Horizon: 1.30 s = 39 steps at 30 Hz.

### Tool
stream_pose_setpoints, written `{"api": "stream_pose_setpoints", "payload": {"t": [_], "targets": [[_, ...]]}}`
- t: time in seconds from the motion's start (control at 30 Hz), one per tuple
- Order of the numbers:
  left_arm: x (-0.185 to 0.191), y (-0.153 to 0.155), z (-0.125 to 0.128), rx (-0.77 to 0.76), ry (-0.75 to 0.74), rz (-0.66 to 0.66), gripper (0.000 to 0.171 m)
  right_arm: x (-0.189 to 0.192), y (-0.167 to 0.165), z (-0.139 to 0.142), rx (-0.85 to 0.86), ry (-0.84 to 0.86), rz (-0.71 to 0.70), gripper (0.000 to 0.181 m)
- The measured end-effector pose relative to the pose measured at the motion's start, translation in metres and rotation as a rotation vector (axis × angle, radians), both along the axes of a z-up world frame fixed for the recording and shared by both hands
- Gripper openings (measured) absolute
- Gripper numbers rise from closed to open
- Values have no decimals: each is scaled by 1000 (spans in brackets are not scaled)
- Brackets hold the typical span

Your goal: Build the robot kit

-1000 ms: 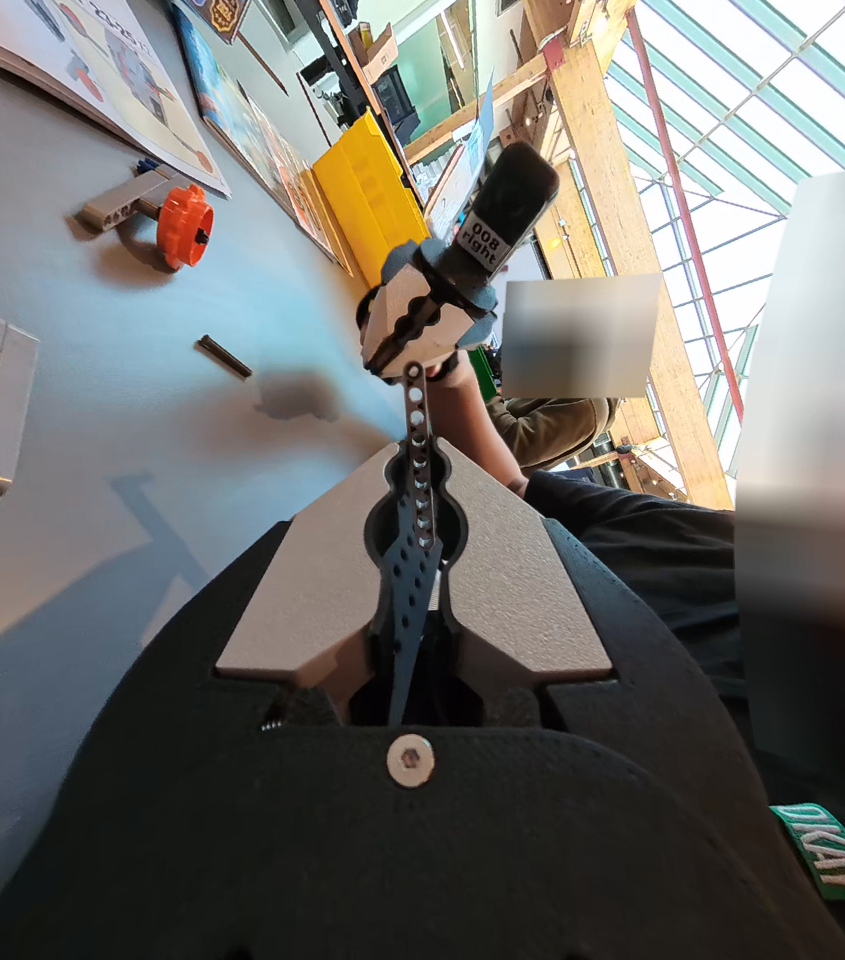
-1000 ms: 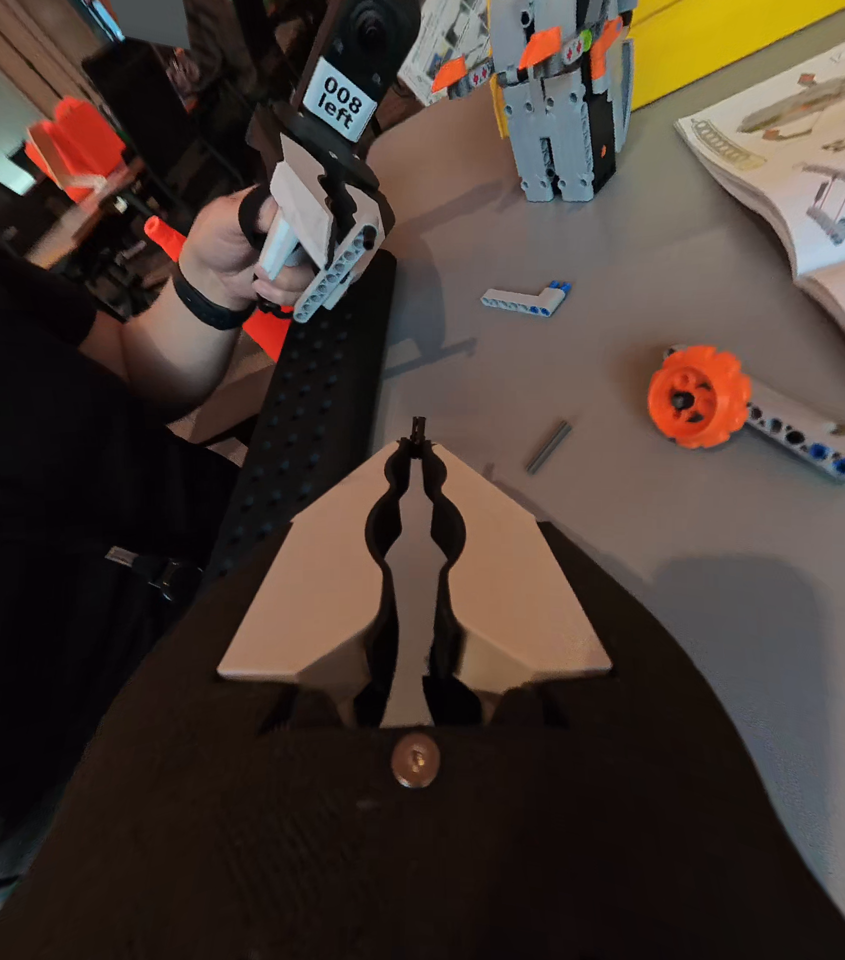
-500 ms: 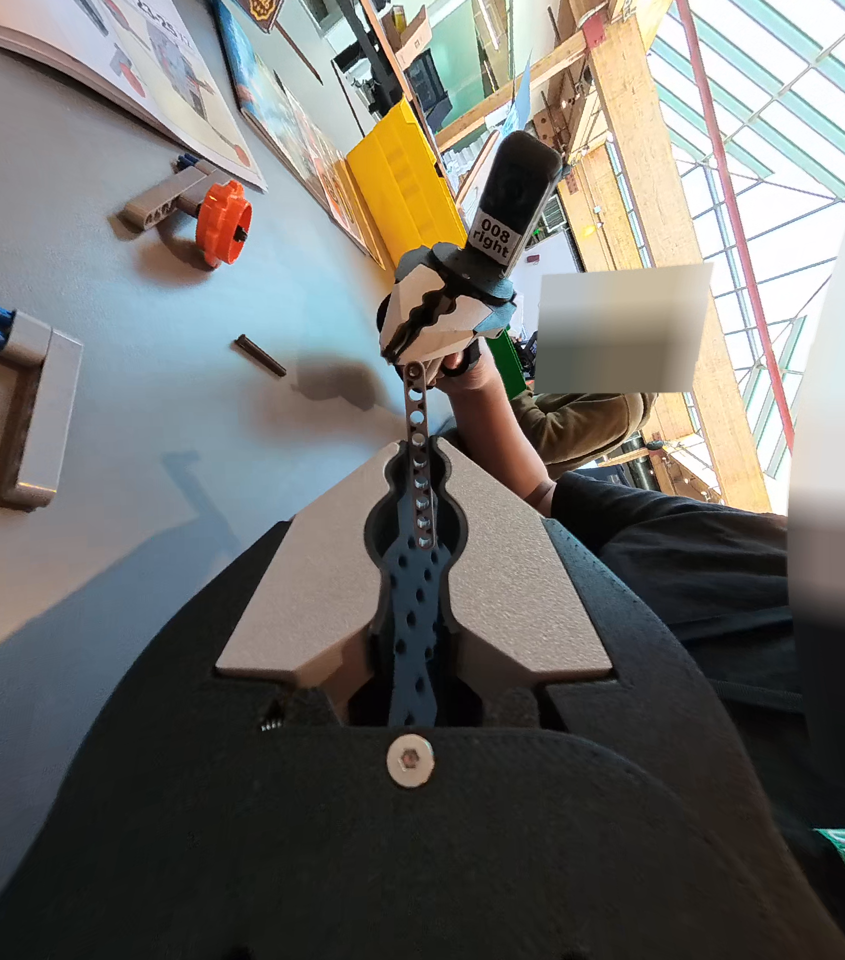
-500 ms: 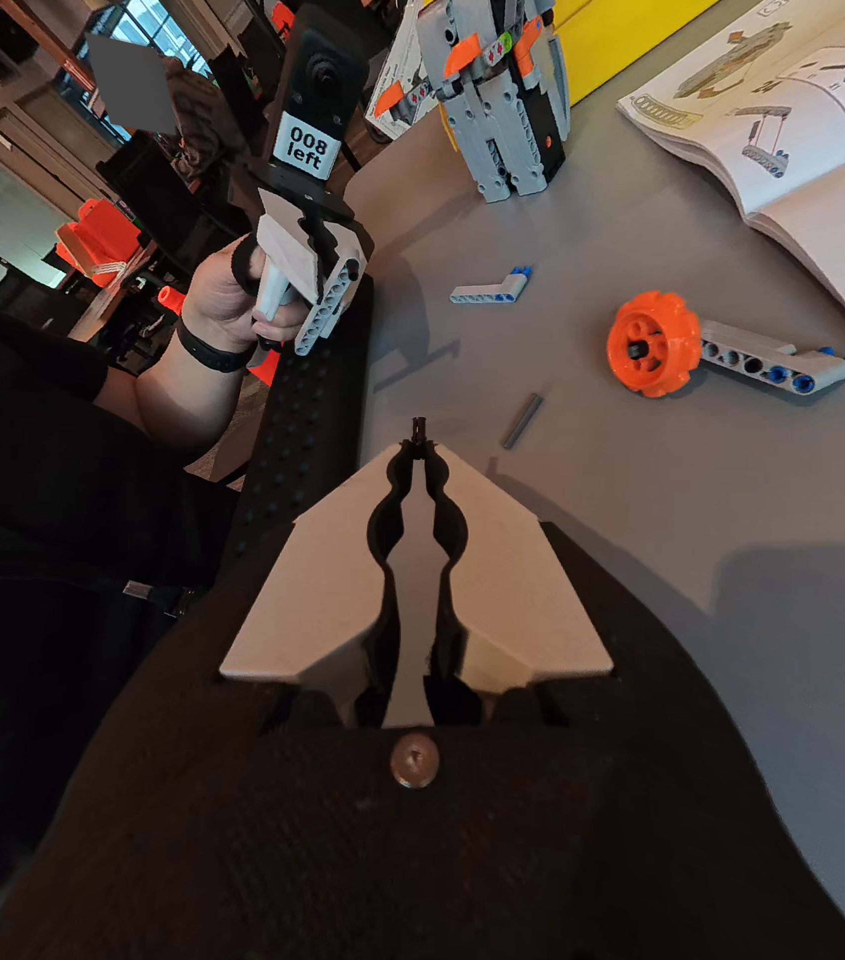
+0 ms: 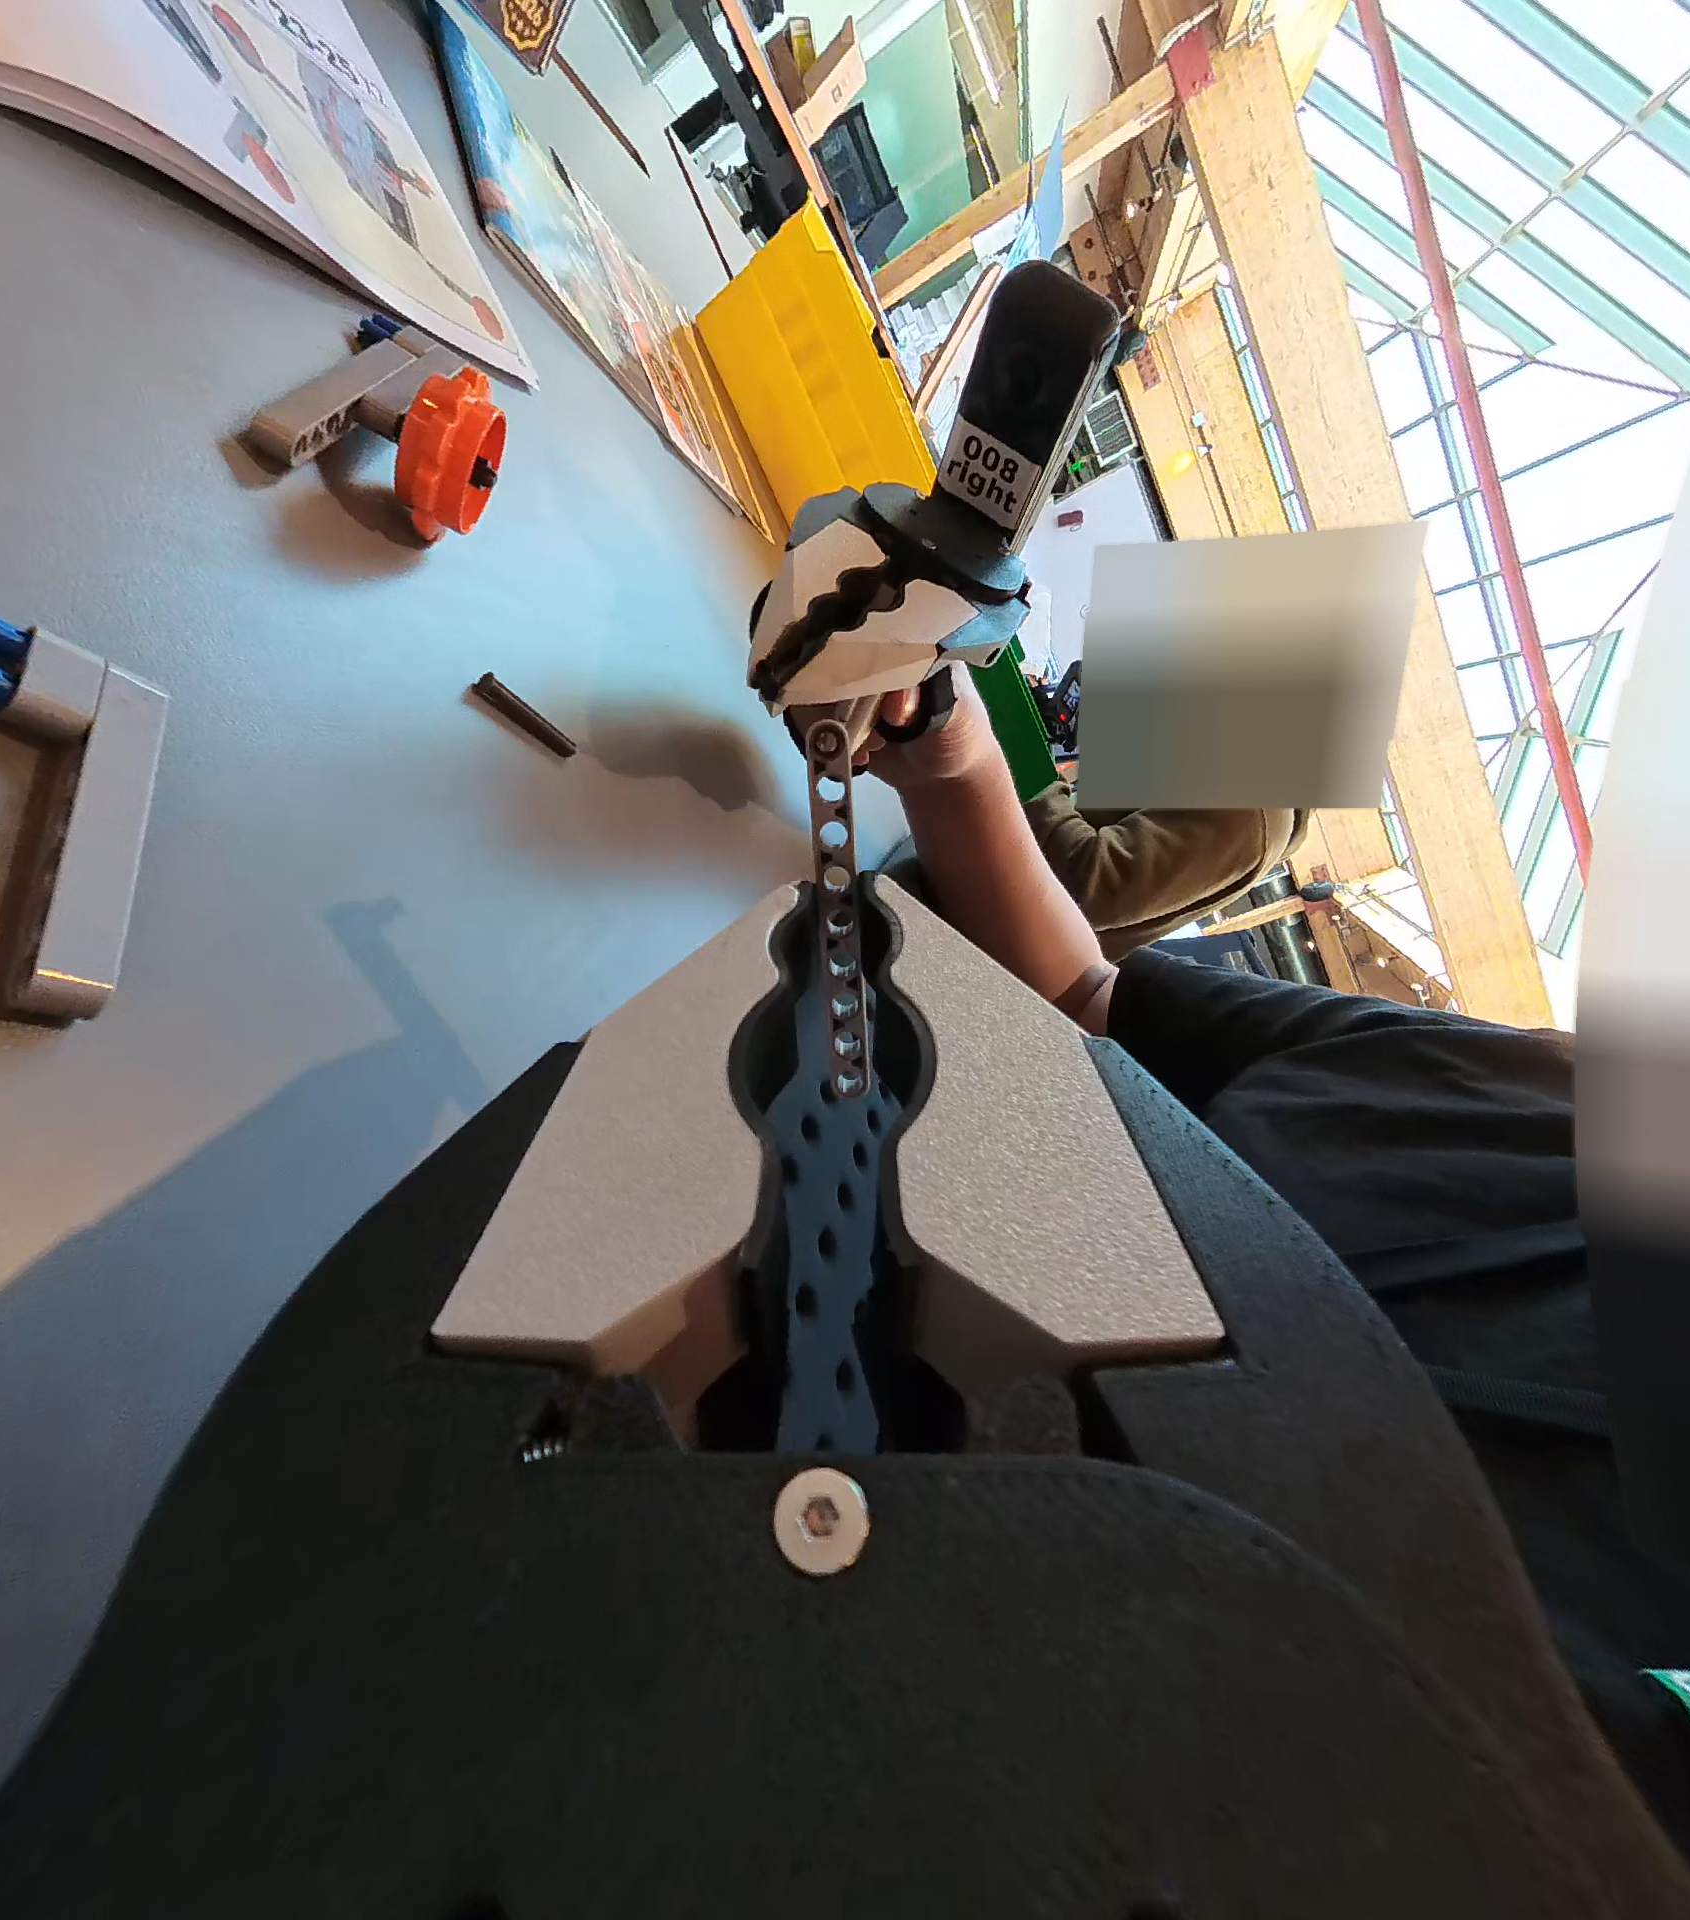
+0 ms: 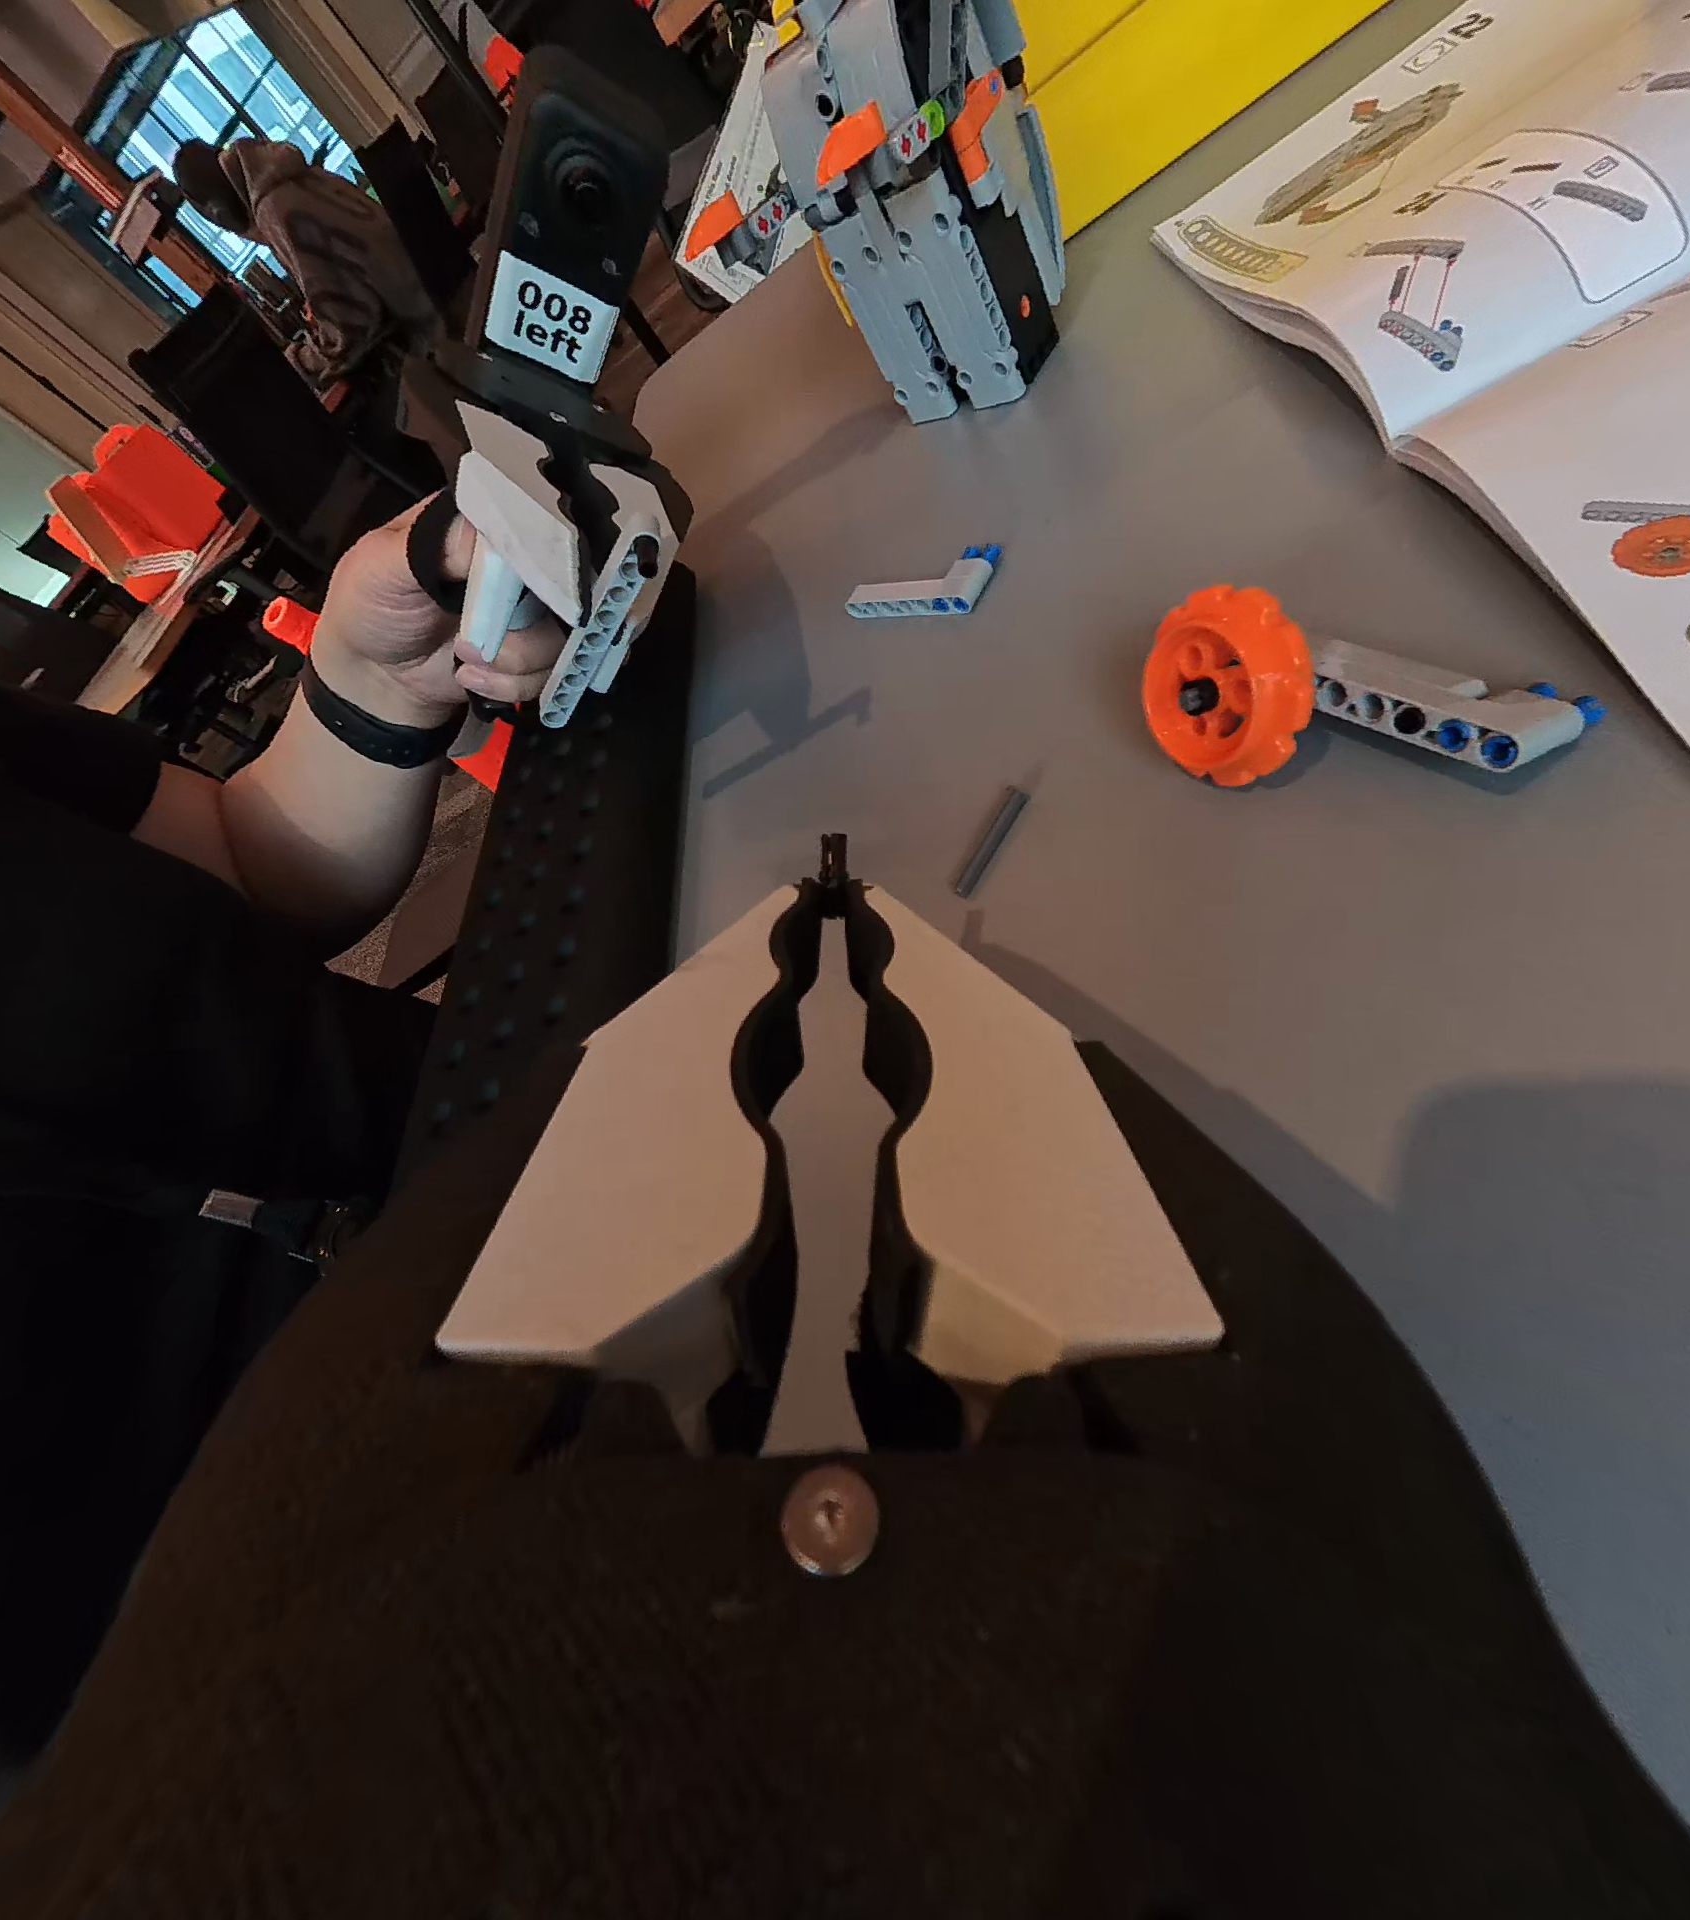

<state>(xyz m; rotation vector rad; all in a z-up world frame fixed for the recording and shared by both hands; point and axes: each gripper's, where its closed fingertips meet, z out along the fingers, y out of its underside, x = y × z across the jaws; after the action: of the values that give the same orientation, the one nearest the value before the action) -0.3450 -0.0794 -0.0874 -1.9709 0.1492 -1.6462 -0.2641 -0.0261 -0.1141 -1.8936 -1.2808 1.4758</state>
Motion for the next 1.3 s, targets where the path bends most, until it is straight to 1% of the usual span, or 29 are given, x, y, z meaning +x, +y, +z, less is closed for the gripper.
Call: {"api": "stream_pose_setpoints", "payload": {"t": [0.6, 0.93, 1.3], "targets": [[0, -1, 1, 4, -1, -1, 6, 1, 2, 0, 2, 1, -9, 3], [1, -2, 3, 1, -9, 0, 6, 2, 2, -1, 32, -11, -6, 3], [3, -6, 15, -14, -111, -20, 5, 1, 3, -3, 127, -44, -18, 3]]}}
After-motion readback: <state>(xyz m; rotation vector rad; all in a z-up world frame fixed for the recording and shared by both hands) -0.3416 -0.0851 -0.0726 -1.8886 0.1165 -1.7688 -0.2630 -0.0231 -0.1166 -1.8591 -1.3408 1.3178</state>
